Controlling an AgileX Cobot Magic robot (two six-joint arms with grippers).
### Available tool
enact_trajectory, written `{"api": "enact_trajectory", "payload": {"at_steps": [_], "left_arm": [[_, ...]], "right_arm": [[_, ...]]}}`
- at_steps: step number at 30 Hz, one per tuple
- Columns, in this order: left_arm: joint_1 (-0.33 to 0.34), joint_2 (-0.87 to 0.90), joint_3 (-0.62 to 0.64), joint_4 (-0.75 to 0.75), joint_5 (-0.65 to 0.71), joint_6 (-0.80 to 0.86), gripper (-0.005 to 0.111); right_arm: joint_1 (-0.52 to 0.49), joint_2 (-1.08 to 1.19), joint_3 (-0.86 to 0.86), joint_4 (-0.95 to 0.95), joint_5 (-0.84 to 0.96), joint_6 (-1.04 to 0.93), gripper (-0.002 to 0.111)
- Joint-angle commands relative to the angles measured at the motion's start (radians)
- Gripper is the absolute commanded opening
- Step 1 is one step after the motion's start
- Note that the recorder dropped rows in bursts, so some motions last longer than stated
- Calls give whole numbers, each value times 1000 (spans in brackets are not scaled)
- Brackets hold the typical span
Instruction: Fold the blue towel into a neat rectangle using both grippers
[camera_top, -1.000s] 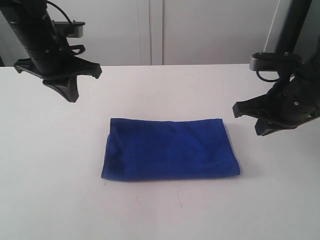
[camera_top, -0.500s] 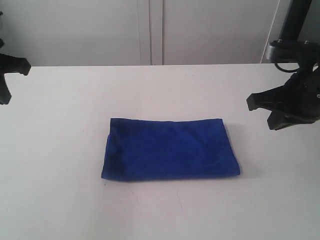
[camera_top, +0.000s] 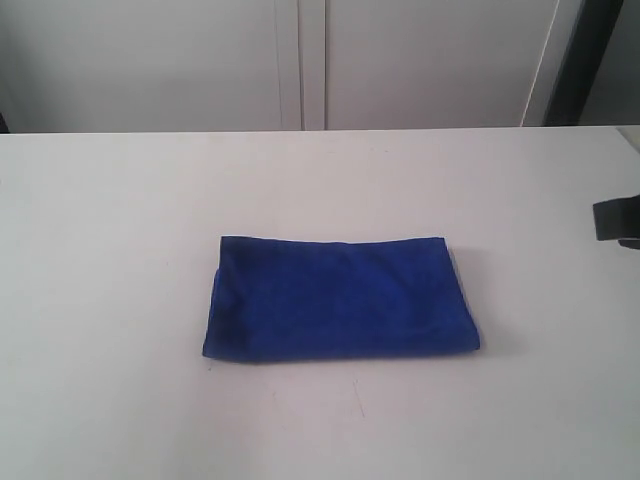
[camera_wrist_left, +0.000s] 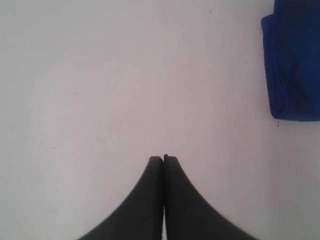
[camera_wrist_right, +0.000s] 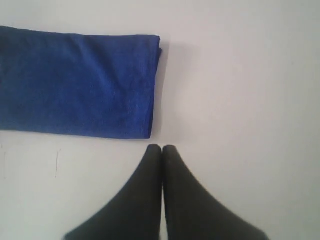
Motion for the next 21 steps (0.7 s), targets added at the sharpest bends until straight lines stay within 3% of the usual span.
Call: {"api": "enact_trajectory", "payload": {"at_steps": [1, 12, 21], "left_arm": [[5, -93, 40, -8, 6, 14, 0], [5, -183, 59, 17, 10, 86, 0], [5, -183, 59, 17, -3, 86, 0]], "right_arm": [[-6, -111, 50, -10, -7, 3, 0], [-6, -273, 179, -10, -184, 3, 0], [-6, -279, 179, -10, -188, 3, 0]]}}
